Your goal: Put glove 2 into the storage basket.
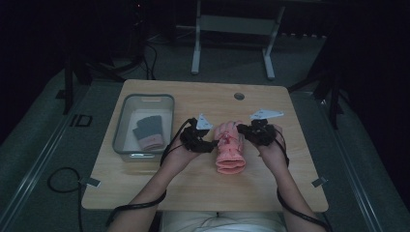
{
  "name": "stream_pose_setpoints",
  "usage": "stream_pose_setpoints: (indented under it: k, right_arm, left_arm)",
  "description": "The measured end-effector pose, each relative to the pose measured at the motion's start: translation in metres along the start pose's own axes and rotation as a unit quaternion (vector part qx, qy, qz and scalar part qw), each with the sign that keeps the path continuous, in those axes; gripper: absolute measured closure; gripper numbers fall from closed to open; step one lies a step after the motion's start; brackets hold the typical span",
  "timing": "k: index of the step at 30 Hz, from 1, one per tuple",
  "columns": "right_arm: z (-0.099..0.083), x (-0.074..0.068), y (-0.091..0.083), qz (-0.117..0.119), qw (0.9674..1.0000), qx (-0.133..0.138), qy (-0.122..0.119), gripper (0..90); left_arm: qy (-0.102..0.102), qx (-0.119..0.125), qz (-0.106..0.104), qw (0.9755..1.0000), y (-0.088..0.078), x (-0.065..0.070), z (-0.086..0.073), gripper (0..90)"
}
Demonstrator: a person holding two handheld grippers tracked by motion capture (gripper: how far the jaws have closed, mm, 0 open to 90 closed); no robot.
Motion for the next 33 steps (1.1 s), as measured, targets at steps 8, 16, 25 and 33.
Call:
stream_pose_setpoints:
  k: [8,16,25,33]
  right_arm:
    - [-0.013,-0.009,0.022,-0.008,0.9996,-0.027,0.006,64.1]
    - [-0.048,0.007,0.034,0.005,0.9956,-0.088,0.033,41.2]
    - [-0.070,0.024,0.056,0.070,0.9825,-0.145,0.093,35.5]
    - [-0.072,0.021,0.056,0.101,0.9772,-0.144,0.119,57.2]
  left_arm:
    - [-0.047,-0.027,-0.014,0.9984,0.028,-0.013,0.002,37.0]
    - [-0.105,-0.045,-0.041,0.9927,0.050,-0.015,-0.008,22.9]
    - [-0.213,-0.045,-0.103,0.9705,0.087,-0.029,-0.027,24.4]
    - [-0.232,-0.027,-0.167,0.9579,0.092,-0.028,-0.027,63.2]
Point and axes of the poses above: each handheld gripper's, and its own axes: y roughly forward along the jaws, z roughly out of its top, x roughly to its right, the point moved 3 cm from there along y, roughly forward along the jaws, and after that the axes turned 12 degrees about -z, right-handed, at the moved point
